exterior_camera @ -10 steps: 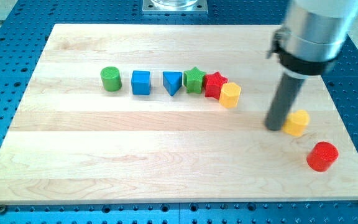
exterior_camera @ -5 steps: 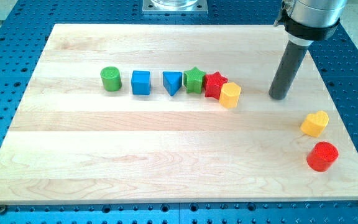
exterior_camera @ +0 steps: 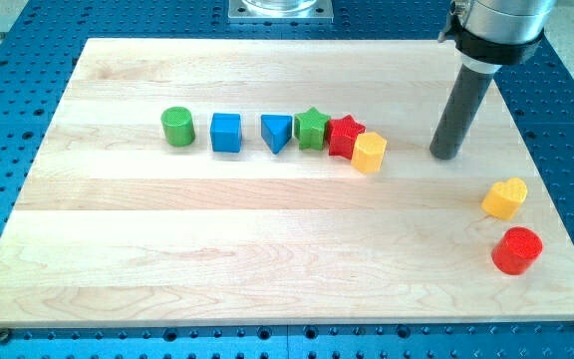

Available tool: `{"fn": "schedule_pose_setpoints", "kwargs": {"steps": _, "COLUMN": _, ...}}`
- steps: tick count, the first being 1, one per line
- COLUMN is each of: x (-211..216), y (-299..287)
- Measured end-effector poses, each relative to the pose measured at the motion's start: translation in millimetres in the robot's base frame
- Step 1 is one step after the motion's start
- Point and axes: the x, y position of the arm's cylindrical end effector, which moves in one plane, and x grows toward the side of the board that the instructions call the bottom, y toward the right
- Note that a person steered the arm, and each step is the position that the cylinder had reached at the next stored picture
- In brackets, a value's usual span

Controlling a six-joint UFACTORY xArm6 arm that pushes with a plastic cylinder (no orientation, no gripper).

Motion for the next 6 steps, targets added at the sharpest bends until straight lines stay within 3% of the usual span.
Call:
{"fn": "schedule_pose_setpoints", "kwargs": {"steps": 2, "x": 10.1, "y": 9.1}}
{"fn": "schedule_pose_setpoints", "kwargs": {"steps": 3, "x": 62.8, "y": -76.8}}
{"fn": "schedule_pose_setpoints", "kwargs": {"steps": 4, "x": 67.2, "y": -114.8}}
{"fn": "schedule_pose_setpoints", "kwargs": {"steps": 6, "x": 50.4, "y": -114.3}}
